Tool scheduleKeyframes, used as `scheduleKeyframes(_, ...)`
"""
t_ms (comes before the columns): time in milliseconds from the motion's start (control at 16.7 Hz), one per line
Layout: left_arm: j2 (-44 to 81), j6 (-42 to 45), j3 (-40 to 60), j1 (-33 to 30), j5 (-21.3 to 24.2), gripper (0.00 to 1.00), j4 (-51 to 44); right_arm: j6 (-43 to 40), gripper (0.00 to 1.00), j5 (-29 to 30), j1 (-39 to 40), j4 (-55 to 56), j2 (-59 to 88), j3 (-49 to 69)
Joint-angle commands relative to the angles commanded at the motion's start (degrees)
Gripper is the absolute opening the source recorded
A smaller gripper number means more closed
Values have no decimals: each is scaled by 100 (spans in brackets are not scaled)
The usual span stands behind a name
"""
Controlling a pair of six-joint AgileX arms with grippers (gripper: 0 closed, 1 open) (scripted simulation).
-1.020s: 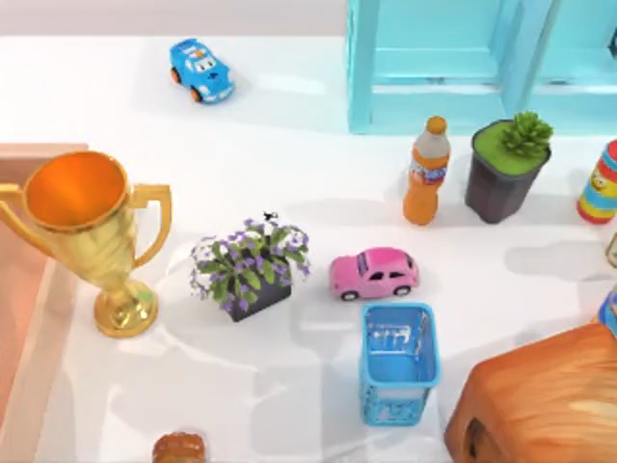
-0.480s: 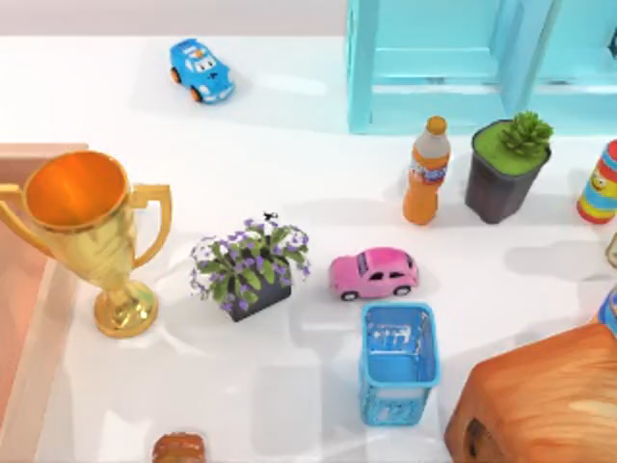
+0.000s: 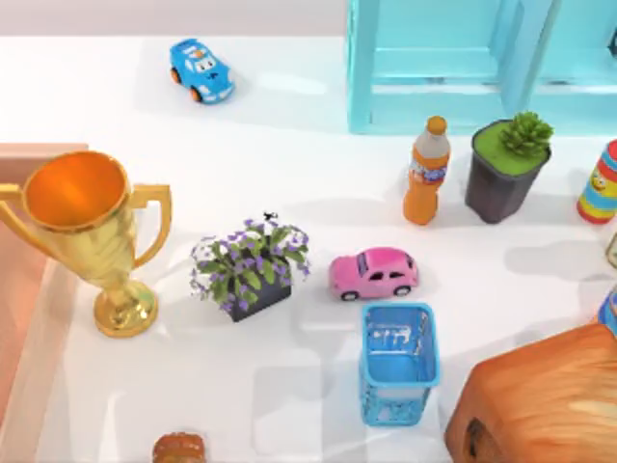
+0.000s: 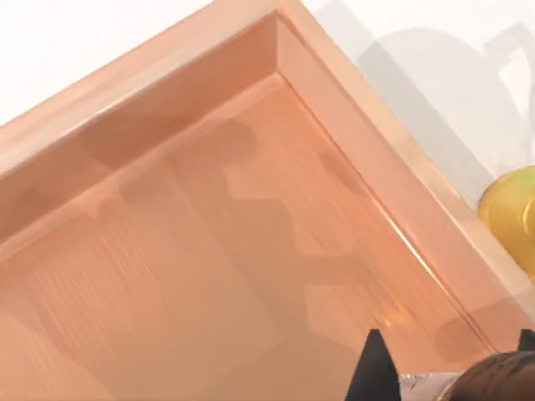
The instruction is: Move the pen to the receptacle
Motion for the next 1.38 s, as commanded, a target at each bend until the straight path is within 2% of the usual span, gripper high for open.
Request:
scheduleKeyframes(300,5,-43,-103,-42,-13,0,119,0,100,0,0,0,0,0)
scheduleKeyframes(1080,5,-43,-103,-42,-13,98,119,0,100,0,0,0,0,0)
scheduleKeyframes(1380,5,-43,-103,-42,-13,100,119,0,100,0,0,0,0,0)
